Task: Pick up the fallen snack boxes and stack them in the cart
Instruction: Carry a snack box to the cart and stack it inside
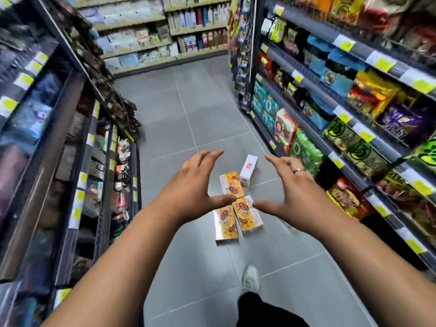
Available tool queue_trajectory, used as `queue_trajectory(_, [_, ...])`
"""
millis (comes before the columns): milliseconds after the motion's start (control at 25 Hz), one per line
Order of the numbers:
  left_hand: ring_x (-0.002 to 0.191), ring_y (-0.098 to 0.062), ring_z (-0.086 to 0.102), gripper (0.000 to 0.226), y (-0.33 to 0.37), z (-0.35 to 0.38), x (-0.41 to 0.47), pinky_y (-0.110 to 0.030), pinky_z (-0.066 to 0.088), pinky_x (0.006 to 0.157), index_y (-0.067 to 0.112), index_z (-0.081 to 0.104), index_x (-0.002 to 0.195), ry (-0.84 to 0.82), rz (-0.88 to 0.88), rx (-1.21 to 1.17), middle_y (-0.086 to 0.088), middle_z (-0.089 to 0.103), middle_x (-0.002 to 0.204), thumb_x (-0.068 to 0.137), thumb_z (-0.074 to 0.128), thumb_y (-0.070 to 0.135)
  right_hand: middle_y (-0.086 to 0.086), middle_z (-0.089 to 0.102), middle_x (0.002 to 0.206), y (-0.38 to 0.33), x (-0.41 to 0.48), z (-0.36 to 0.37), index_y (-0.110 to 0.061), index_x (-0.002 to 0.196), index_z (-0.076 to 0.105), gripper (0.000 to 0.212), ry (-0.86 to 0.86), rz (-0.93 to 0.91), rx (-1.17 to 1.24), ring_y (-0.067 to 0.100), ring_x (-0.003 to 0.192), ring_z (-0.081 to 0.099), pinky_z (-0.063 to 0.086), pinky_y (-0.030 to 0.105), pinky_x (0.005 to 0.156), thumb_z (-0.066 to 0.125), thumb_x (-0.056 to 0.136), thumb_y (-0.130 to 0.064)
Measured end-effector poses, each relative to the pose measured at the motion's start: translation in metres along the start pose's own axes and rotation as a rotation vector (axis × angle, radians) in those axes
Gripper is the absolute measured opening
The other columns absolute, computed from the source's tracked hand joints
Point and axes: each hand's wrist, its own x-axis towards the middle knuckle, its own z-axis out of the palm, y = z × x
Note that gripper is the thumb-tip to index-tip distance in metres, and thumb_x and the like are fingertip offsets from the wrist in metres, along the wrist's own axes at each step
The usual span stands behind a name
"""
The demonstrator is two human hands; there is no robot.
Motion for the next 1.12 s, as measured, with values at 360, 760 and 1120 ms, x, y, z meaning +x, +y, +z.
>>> queue_trajectory(360, [0.14,-0.018,0.028,0.099,-0.094,-0.045,0.155,-0.037,0.033,0.113,0.034,0.016,0.152,-0.011,-0.043,0.03,0.006,0.023,0.152,0.075,0.073,0.057,-0.003,0.021,0.148,-0.028,0.202,0.002,-0.038,0.151,0.009,0.102,-0.08,-0.029,-0.031,0.024,0.132,0.033,0.04,0.037,0.099,0.071,0.074,-0.059])
queue_trajectory(760, [0.137,-0.017,0.03,0.096,-0.244,-0.085,0.331,-0.033,0.033,0.108,0.034,0.019,0.151,-0.17,0.238,0.082,0.007,0.025,0.152,0.074,0.073,0.055,-0.001,0.021,0.15,-0.07,0.369,0.057,-0.031,0.153,0.007,0.108,0.035,0.297,0.03,0.027,0.136,0.031,0.036,0.039,0.107,0.072,0.072,-0.061])
queue_trajectory(1120, [0.138,-0.021,0.032,0.097,-0.325,-0.107,0.458,-0.037,0.031,0.114,0.032,0.022,0.15,-0.329,0.508,0.073,0.002,0.028,0.15,0.073,0.077,0.051,-0.003,0.022,0.15,-0.113,0.453,0.093,-0.031,0.153,0.007,0.106,0.111,0.568,0.103,0.027,0.134,0.031,0.033,0.036,0.107,0.072,0.074,-0.059])
